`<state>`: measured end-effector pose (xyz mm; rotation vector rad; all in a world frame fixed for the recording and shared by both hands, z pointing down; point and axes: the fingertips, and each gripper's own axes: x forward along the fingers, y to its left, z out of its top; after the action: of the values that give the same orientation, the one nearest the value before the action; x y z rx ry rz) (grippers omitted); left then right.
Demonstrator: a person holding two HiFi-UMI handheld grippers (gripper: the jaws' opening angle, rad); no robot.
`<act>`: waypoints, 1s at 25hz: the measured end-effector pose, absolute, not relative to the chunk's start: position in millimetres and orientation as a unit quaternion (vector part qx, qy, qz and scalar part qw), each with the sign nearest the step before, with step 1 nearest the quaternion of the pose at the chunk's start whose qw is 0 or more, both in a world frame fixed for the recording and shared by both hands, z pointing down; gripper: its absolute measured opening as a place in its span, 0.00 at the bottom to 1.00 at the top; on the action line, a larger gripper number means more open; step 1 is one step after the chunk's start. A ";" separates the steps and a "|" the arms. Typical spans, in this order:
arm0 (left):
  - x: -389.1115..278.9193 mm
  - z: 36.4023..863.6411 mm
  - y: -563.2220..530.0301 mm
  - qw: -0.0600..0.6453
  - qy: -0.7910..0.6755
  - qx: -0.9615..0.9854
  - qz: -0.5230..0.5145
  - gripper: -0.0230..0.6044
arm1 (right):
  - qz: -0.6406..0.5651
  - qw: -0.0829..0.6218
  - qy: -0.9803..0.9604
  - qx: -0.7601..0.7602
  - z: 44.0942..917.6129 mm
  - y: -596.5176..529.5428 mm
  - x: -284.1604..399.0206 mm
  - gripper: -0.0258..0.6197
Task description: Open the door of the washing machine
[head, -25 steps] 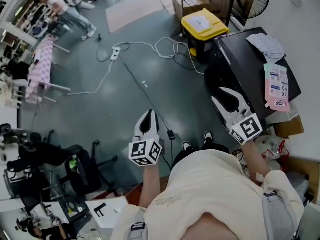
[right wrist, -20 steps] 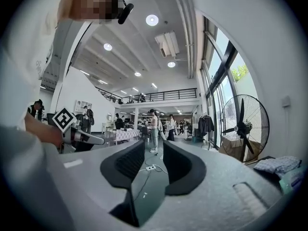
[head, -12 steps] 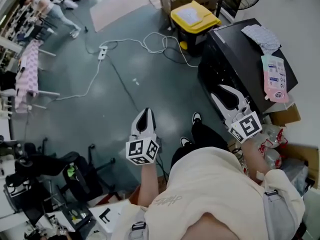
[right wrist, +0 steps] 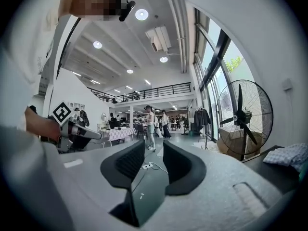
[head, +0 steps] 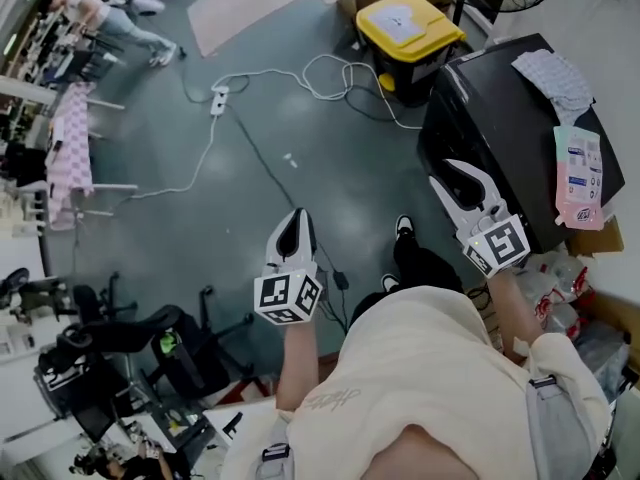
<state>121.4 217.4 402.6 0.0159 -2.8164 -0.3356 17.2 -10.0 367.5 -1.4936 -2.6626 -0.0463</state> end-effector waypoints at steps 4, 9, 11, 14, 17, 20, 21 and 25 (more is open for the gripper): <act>71.7 402.1 218.4 0.162 -0.980 0.018 -0.119 0.07 | -0.001 0.041 -0.876 -0.481 370.8 -9.0 -27.0 0.23; 13.2 391.8 213.1 0.159 -0.979 0.037 -0.125 0.07 | 0.016 0.026 -0.878 -0.478 365.9 -11.8 -73.6 0.23; -5.4 390.2 209.5 0.159 -0.978 0.045 -0.127 0.07 | 0.013 0.024 -0.879 -0.477 366.2 -13.9 -86.7 0.23; -31.4 389.1 204.5 0.158 -0.977 0.054 -0.129 0.07 | 0.010 0.028 -0.879 -0.476 371.6 -15.0 -105.4 0.23; -48.0 390.3 199.9 0.166 -0.976 0.062 -0.127 0.07 | 0.010 0.039 -0.881 -0.472 379.1 -15.8 -118.5 0.23; -62.9 391.2 204.0 0.174 -0.974 0.068 -0.125 0.07 | 0.006 0.043 -0.884 -0.466 380.8 -14.3 -130.7 0.23; -67.9 391.1 207.3 0.174 -0.974 0.069 -0.126 0.07 | 0.004 0.044 -0.885 -0.463 381.1 -12.5 -134.7 0.23; -85.9 394.1 221.7 0.173 -0.973 0.081 -0.127 0.07 | 0.001 0.047 -0.890 -0.454 384.0 -0.7 -145.3 0.23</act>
<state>-85.9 221.7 394.1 0.2299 -2.7614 -0.3595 -145.3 -0.7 384.0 -1.3856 -2.7134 0.0025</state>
